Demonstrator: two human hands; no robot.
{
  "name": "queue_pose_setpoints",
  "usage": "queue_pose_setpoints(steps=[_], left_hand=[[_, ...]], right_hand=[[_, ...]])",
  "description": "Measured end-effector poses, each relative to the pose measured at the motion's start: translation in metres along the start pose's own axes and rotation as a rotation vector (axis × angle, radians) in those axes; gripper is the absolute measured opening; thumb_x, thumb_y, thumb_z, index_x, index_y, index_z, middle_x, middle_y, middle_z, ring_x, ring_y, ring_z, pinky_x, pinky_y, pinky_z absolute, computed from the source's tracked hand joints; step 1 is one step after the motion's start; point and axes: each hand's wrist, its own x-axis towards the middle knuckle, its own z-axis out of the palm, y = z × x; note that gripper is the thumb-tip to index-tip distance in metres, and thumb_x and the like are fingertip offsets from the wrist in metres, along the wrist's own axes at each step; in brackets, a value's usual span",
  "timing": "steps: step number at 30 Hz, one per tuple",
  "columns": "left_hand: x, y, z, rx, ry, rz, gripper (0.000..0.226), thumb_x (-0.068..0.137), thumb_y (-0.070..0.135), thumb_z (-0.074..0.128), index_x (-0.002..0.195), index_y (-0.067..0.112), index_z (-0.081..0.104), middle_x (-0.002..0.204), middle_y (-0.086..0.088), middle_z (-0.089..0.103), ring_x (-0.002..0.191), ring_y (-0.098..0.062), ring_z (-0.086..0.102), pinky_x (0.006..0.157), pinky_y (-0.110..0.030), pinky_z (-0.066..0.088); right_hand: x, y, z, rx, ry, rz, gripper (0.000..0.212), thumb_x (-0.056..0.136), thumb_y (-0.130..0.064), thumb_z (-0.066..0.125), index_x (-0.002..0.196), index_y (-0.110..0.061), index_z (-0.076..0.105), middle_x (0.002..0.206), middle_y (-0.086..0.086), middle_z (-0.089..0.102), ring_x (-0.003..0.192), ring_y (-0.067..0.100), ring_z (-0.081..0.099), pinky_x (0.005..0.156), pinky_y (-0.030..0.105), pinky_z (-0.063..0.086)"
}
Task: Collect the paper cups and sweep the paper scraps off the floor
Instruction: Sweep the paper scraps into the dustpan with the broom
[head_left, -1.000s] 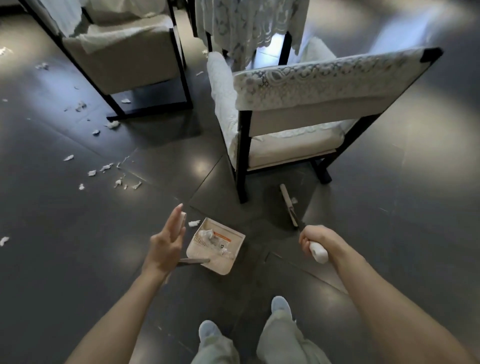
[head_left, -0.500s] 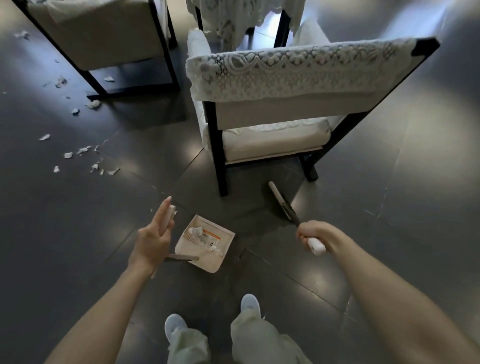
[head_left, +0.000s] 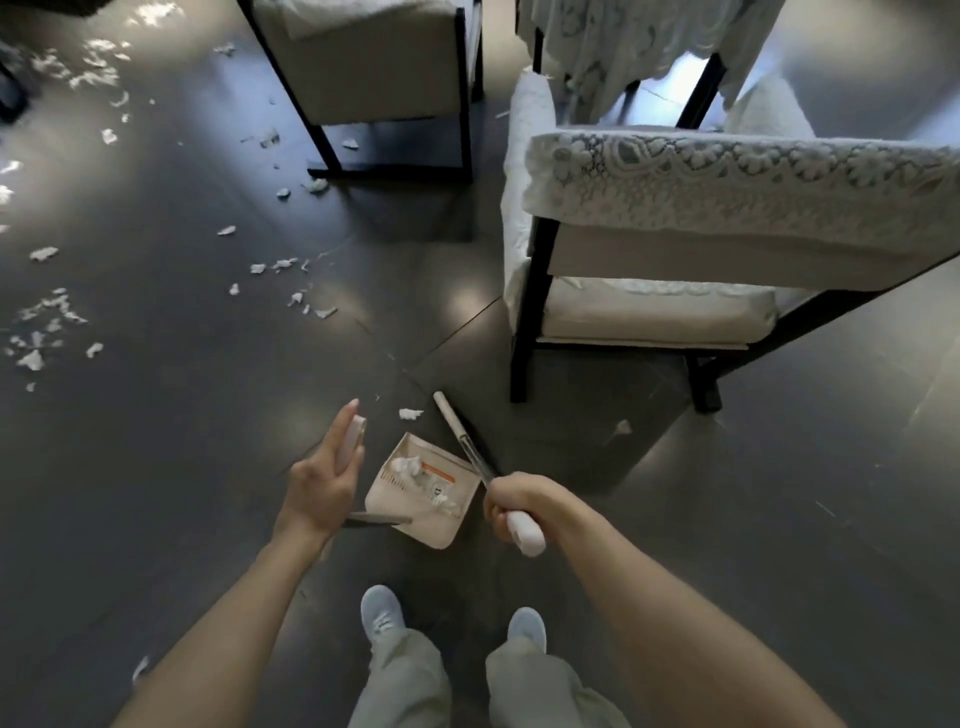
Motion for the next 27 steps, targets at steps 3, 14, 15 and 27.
queue_pose_setpoints(steps=[3,14,15,27], left_hand=[[0.008,-0.023,-0.025,0.004,-0.016,-0.024,0.055,0.095,0.012,0.052,0.144,0.031,0.034,0.125,-0.010,0.062,0.111,-0.030,0.061,0.092,-0.033,0.045],[0.071,-0.109,-0.107,-0.016,0.027,-0.074,0.057,0.095,0.012,0.052,0.144,0.034,0.034,0.118,-0.012,0.066,0.106,-0.034,0.063,0.089,-0.039,0.048],[0.077,-0.115,-0.111,-0.025,0.052,-0.079,0.057,0.095,0.011,0.052,0.144,0.033,0.034,0.119,-0.011,0.066,0.106,-0.033,0.063,0.089,-0.039,0.048],[0.160,-0.132,-0.136,-0.040,0.092,-0.100,0.056,0.097,0.014,0.049,0.147,0.031,0.030,0.117,-0.016,0.066,0.105,-0.036,0.062,0.083,-0.038,0.042]], right_hand=[[0.008,-0.028,0.006,0.085,-0.038,0.057,0.010,0.087,-0.001,0.043,0.083,-0.006,0.051,0.046,0.000,0.048,0.035,0.006,0.044,0.038,0.017,0.037],[0.055,-0.111,0.056,0.034,0.240,-0.060,0.020,0.083,0.002,0.041,0.099,-0.003,0.050,0.049,0.005,0.048,0.037,0.010,0.042,0.040,0.021,0.035],[0.064,-0.116,0.059,0.012,0.265,-0.066,0.032,0.082,0.003,0.041,0.112,-0.006,0.047,0.056,0.006,0.049,0.039,0.010,0.042,0.040,0.021,0.036],[0.074,-0.190,0.167,-0.322,0.027,0.006,0.029,0.077,0.000,0.045,0.103,-0.006,0.056,0.057,0.006,0.055,0.042,0.013,0.050,0.043,0.021,0.041]])
